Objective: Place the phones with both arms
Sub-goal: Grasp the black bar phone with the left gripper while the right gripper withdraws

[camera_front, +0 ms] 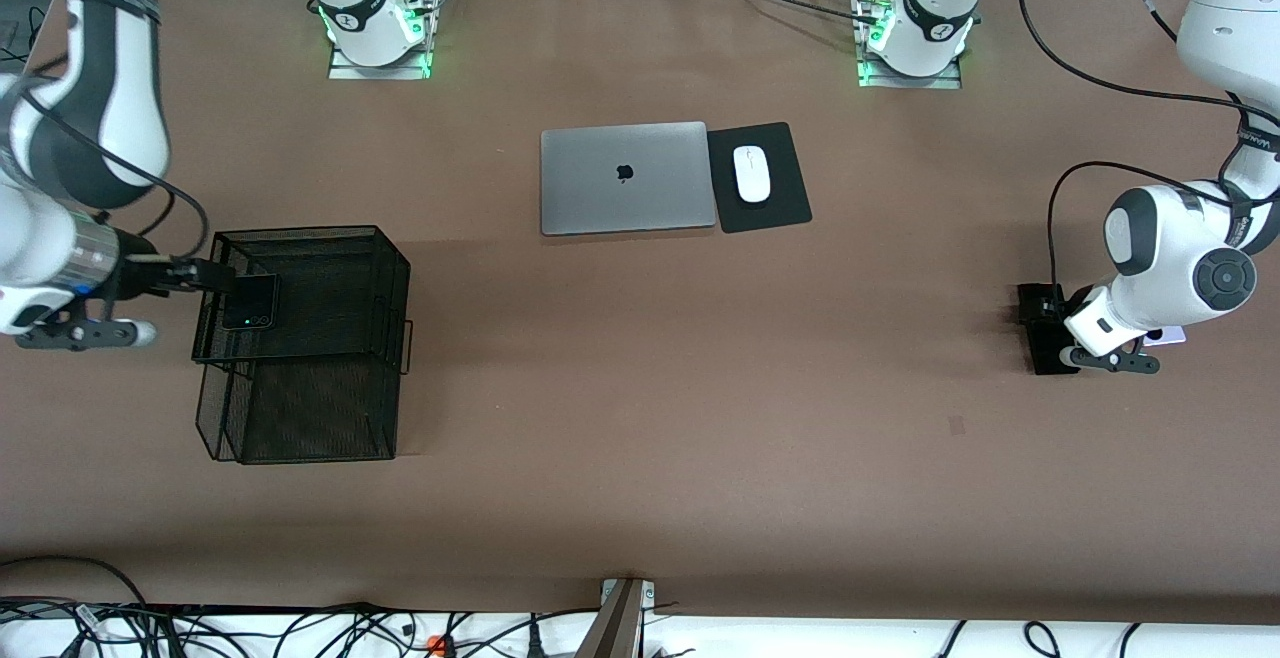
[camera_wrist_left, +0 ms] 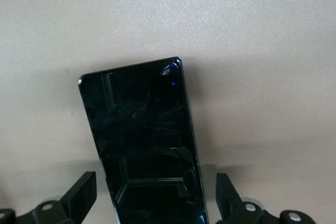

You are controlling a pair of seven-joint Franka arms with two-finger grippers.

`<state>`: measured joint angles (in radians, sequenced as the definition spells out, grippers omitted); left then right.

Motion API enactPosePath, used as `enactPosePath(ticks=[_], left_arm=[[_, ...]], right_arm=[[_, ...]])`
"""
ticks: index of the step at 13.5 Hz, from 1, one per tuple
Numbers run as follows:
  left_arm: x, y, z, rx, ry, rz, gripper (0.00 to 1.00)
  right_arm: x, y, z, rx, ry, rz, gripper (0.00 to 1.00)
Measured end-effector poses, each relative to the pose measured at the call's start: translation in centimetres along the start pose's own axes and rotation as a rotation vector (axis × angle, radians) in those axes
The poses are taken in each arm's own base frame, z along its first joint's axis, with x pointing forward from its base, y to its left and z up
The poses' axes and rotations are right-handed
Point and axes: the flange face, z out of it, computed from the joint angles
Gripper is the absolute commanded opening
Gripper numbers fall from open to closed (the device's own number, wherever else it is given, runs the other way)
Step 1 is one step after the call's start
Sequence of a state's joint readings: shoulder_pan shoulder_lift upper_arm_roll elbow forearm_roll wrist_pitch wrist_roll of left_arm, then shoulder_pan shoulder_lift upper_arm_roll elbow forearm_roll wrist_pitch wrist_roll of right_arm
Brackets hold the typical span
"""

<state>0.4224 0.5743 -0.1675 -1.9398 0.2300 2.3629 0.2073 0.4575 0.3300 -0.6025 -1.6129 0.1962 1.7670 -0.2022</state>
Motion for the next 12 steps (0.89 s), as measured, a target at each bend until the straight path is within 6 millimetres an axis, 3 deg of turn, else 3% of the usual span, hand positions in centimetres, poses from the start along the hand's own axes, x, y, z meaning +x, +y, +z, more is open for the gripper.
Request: enactPosePath(ticks=[5,7,11,12], left_arm=[[0.0,0.0,0.0,0.000,-0.001,0.000,1.00],[0.0,0.0,0.0,0.000,-0.001,0.000,1.00],[-1.0,-1.4,3.7,-0.025,0.038,-0.039,1.00],[-1.0,-1.4,3.6,-0.025,0.039,-0.040,0.77]], right_arm=[[-2.8,1.0,-6.0,-0.014,0.050,-0.012,1.00],[-3.5,1.2,-7.0,-0.009,0.051,-0.013,1.00],[-3.6,1.2,-7.1,-0.012,0.051,-0.015,1.00],[-3.6,1.2,-7.1,-0.012,0.051,-0.015,1.00]])
